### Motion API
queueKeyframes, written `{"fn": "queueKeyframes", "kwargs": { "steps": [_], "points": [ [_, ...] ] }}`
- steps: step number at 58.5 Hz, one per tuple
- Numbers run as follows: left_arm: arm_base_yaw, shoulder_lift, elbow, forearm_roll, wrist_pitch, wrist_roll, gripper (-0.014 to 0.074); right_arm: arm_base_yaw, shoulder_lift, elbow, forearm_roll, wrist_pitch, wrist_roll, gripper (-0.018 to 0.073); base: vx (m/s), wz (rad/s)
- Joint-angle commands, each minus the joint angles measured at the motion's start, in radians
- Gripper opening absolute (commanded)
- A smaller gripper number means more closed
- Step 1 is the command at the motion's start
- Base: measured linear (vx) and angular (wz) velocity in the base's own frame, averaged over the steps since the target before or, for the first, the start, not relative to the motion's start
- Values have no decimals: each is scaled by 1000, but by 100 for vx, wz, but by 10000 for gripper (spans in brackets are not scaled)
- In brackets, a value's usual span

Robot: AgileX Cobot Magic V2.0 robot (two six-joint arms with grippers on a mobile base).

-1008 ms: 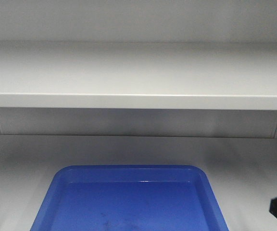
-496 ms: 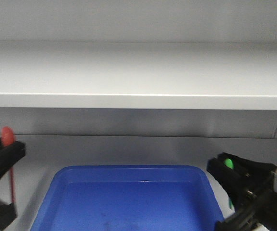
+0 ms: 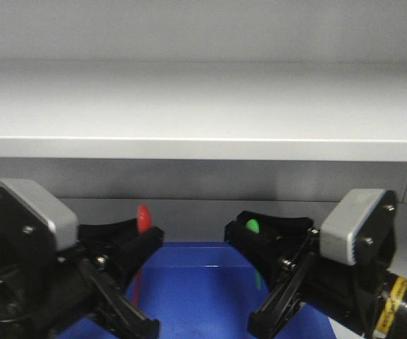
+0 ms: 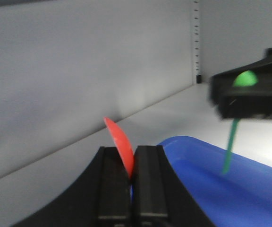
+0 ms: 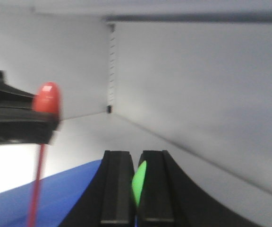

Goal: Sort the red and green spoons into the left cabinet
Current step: 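Open both grippers to drop the red and green spoons into the tray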

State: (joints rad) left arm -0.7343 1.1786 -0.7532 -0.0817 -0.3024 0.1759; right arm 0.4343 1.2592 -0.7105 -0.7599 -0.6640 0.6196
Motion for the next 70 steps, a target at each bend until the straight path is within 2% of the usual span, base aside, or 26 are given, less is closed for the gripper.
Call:
{"fn": "queueKeyframes", "kwargs": {
  "steps": [1, 9, 15, 30, 39, 50, 58, 66, 70],
  "points": [
    [-15, 21, -37, -9, -129, -1, 7, -4, 6, -36, 14, -94, 6, 14, 0, 0],
    [-15, 54, -37, -9, -128, -47, 60, -4, 14, -36, 1, -84, 6, 83, 0, 0],
    [-15, 57, -37, -8, -131, -50, 134, -4, 14, -36, 1, -82, 6, 188, 0, 0],
    [-15, 57, -37, -8, -138, -42, 462, -4, 14, -36, 2, -59, 6, 551, 0, 0],
    [-14, 56, -37, -8, -143, -39, 613, -4, 14, -36, 2, -39, 9, 675, 0, 0],
    [-14, 30, -38, -9, -186, 51, 639, -4, -8, -36, 7, -34, 9, 665, 0, 0],
    [-14, -36, -38, -10, -109, 54, 605, -4, -63, -36, 7, 27, 17, 610, 0, 0],
    [-15, -125, -38, -17, 59, 52, 483, -4, -148, -33, -6, 184, 90, 452, 0, 0],
    [-15, -178, -38, -17, 166, 49, 377, -4, -201, -31, -8, 281, 162, 323, 0, 0]
  ]
}}
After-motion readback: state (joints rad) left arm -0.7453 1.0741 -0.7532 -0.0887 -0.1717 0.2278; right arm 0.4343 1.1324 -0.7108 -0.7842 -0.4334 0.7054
